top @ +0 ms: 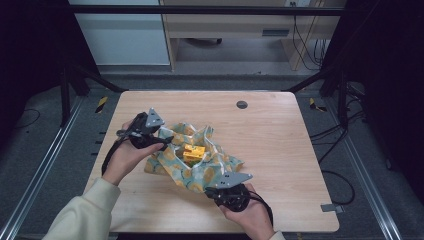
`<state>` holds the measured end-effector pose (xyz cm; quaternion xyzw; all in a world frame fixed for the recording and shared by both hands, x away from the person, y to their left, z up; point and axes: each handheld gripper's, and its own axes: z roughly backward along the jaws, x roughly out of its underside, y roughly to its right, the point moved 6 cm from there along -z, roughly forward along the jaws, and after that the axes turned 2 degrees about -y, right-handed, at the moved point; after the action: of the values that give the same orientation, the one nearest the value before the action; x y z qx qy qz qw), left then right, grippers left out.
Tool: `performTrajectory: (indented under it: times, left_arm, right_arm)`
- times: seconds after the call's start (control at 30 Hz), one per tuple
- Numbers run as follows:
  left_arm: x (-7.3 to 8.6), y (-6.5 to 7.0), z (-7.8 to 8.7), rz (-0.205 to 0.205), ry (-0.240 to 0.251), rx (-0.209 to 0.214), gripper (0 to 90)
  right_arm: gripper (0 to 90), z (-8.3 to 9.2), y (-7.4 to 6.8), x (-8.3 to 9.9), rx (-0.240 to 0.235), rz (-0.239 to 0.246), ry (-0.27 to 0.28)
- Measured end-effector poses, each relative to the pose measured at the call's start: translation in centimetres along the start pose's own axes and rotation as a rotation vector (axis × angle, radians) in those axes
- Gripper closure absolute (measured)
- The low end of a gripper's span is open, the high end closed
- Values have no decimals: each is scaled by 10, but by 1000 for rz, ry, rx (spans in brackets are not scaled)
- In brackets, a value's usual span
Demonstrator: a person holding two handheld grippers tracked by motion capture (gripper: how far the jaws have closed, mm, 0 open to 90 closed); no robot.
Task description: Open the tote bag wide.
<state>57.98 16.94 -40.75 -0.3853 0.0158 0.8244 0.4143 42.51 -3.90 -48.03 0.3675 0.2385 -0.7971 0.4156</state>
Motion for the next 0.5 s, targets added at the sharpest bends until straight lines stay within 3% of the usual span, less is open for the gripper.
performTrajectory:
  times: [0.07, 0.1, 0.2, 0.3, 0.4, 0.5]
  left_arm:
    - [-2, 1, -10, -13, -18, 15, 229]
    - [-3, 3, -21, -31, -48, 23, 206]
    - [0, 4, -34, -60, -86, 9, 195]
    - [6, 3, -43, -53, -124, 12, 188]
    - [12, 3, -45, -66, -146, 13, 288]
    - [17, 3, -43, -88, -154, 14, 475]
  right_arm:
    - [853, 0, 0, 0, -2, -2, 2]
    - [848, -1, 0, 1, -5, -4, -1]
    - [842, -1, 0, 2, -8, -5, -6]
    - [836, -2, 1, 2, -11, -5, -6]
    - [833, -2, 1, 3, -11, -14, -9]
    - [831, -2, 2, 3, -12, -16, -12]
